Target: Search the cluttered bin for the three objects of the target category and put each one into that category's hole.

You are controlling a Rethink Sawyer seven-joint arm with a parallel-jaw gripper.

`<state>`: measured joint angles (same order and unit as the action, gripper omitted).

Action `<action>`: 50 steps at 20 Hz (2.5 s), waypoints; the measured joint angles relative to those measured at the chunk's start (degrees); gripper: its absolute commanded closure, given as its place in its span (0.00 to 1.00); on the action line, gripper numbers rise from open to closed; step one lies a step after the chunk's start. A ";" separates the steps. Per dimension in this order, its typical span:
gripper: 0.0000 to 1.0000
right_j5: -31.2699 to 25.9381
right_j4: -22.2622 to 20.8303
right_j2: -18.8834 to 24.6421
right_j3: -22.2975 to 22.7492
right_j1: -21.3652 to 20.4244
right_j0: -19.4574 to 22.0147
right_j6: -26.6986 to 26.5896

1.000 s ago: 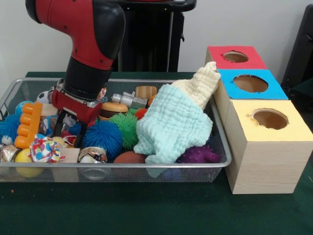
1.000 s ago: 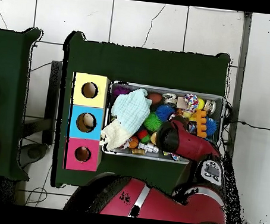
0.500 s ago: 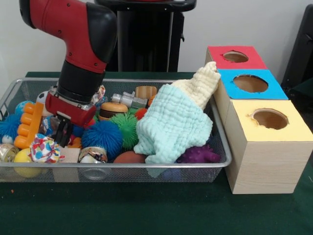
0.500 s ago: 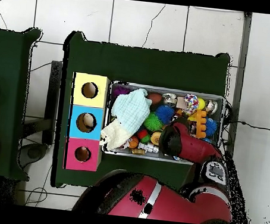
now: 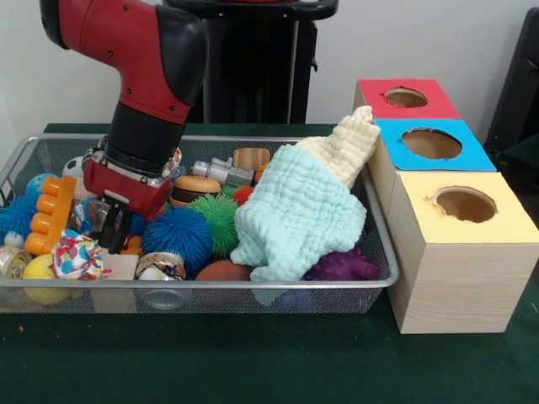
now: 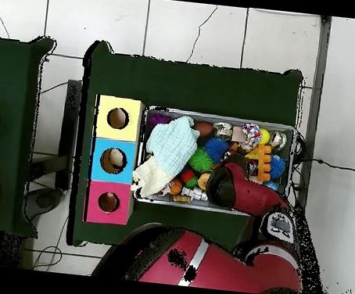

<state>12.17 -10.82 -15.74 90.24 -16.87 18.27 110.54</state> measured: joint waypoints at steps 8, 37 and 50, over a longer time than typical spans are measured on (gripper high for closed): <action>1.00 -7.87 0.00 -0.42 0.83 -7.14 -3.42 0.00; 1.00 -25.90 1.19 -1.25 2.56 -26.67 -6.94 0.00; 1.00 -27.75 6.20 -1.47 10.39 -31.90 -13.60 0.00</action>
<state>-15.58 -4.62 -17.21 100.63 -48.76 4.67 110.54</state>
